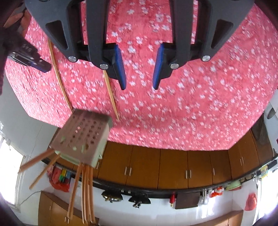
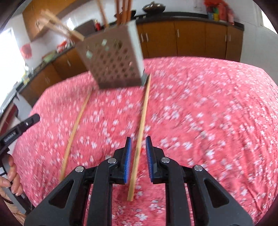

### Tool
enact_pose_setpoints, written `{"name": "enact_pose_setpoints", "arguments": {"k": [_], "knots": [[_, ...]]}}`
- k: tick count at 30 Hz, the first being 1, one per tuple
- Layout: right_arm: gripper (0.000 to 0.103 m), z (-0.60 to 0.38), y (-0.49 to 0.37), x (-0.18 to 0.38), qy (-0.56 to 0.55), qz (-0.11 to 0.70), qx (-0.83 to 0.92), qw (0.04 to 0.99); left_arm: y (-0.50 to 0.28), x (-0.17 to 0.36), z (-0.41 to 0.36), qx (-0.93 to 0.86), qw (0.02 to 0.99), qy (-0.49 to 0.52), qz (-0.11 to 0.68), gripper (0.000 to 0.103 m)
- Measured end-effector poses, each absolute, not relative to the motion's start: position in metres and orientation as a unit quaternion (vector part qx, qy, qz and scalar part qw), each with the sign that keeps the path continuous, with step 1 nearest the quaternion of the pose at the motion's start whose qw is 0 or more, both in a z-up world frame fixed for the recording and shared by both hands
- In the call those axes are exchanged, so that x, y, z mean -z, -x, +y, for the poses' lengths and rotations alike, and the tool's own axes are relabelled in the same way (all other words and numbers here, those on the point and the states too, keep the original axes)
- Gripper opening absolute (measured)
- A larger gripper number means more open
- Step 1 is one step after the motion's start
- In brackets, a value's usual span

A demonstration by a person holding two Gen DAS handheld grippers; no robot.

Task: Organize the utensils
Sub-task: 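Move both open grippers back to the last chopsticks on the cloth, then grasp one chopstick with the right gripper while the left gripper grasps another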

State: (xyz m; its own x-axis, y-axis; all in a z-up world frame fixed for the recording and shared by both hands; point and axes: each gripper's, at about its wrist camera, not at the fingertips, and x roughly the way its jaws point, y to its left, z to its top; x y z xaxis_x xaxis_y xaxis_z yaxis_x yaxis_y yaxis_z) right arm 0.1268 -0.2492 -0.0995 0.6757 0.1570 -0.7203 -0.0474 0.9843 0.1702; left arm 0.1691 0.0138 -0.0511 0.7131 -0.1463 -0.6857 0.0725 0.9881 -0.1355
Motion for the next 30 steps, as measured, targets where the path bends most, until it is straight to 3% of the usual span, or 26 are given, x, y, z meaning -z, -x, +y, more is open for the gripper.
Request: {"name": "enact_pose_setpoints", "arguments": {"k": [5,19,24,30], "knots": [[0.008,-0.249,-0.128,0.108,-0.053,0.403,-0.038,0.913,-0.166,0.054,-0.004,0.079,0.92,0.046,0.381,0.034],[0.007,-0.315,-0.133,0.105,-0.126,0.393,0.05,0.909,-0.161,0.098,-0.046,0.125,0.892,0.043,0.433,0.033],[0.007,-0.313,-0.133,0.104,-0.122,0.392,0.047,0.911,-0.165,0.109,-0.051,0.101,0.893,0.018,0.437,0.011],[0.007,-0.302,-0.14,0.104,-0.108,0.392,0.036,0.913,-0.182,0.109,-0.024,0.054,0.897,0.02,0.438,0.008]]}}
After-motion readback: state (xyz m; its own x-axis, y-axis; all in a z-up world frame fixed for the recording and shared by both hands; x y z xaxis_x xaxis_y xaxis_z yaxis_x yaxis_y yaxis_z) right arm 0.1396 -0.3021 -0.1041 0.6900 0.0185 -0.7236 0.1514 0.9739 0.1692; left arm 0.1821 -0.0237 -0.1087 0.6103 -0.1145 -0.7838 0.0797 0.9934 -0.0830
